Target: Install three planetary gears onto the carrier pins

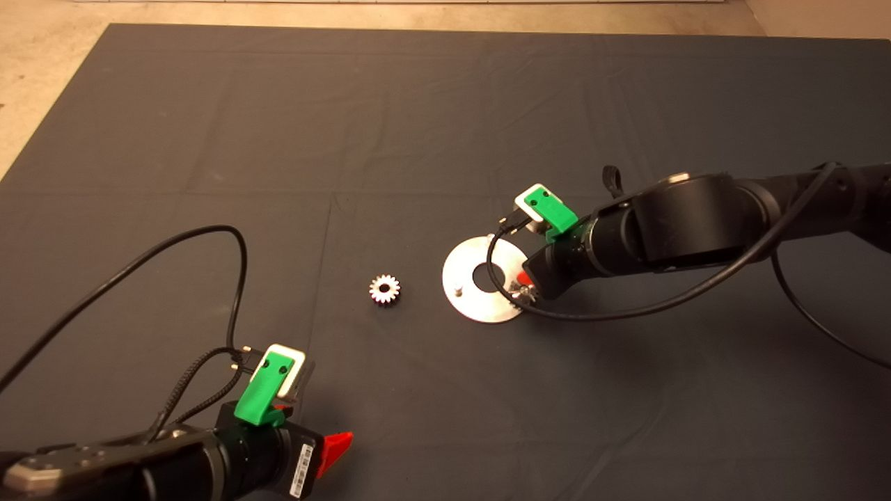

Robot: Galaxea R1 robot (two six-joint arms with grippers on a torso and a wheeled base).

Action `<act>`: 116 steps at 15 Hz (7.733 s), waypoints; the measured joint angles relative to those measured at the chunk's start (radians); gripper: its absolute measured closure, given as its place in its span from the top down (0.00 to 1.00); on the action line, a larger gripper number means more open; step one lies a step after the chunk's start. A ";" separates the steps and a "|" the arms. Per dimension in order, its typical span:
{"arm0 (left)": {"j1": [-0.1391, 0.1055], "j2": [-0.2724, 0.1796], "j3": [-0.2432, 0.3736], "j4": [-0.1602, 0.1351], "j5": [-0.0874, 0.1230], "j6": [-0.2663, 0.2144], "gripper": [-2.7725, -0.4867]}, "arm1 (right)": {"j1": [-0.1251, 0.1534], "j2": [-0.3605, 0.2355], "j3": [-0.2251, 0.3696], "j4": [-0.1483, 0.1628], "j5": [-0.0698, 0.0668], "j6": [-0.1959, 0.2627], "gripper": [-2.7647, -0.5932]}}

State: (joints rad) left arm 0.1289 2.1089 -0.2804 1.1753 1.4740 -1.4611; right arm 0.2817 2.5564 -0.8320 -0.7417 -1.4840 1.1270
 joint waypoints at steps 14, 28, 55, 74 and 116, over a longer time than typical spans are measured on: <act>0.000 0.002 0.000 0.000 0.000 0.000 0.69 | 0.007 -0.041 -0.206 0.000 0.078 -0.003 0.41; 0.000 0.006 0.000 0.000 -0.001 -0.018 0.69 | 0.031 -0.069 -0.206 0.000 0.079 -0.003 0.59; 0.000 0.005 0.000 0.005 -0.001 -0.018 0.69 | -0.016 -0.052 -0.301 0.000 0.240 -0.005 0.59; 0.000 0.005 0.000 0.005 -0.001 -0.018 0.69 | -0.046 -0.043 -0.380 0.000 0.307 -0.009 0.57; 0.000 0.005 0.000 0.011 0.000 -0.020 0.69 | -0.045 -0.036 -0.269 0.000 0.328 -0.037 0.20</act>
State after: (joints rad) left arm 0.1289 2.1140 -0.2804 1.1862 1.4738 -1.4813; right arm 0.2363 2.5204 -1.1005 -0.7417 -1.1564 1.0899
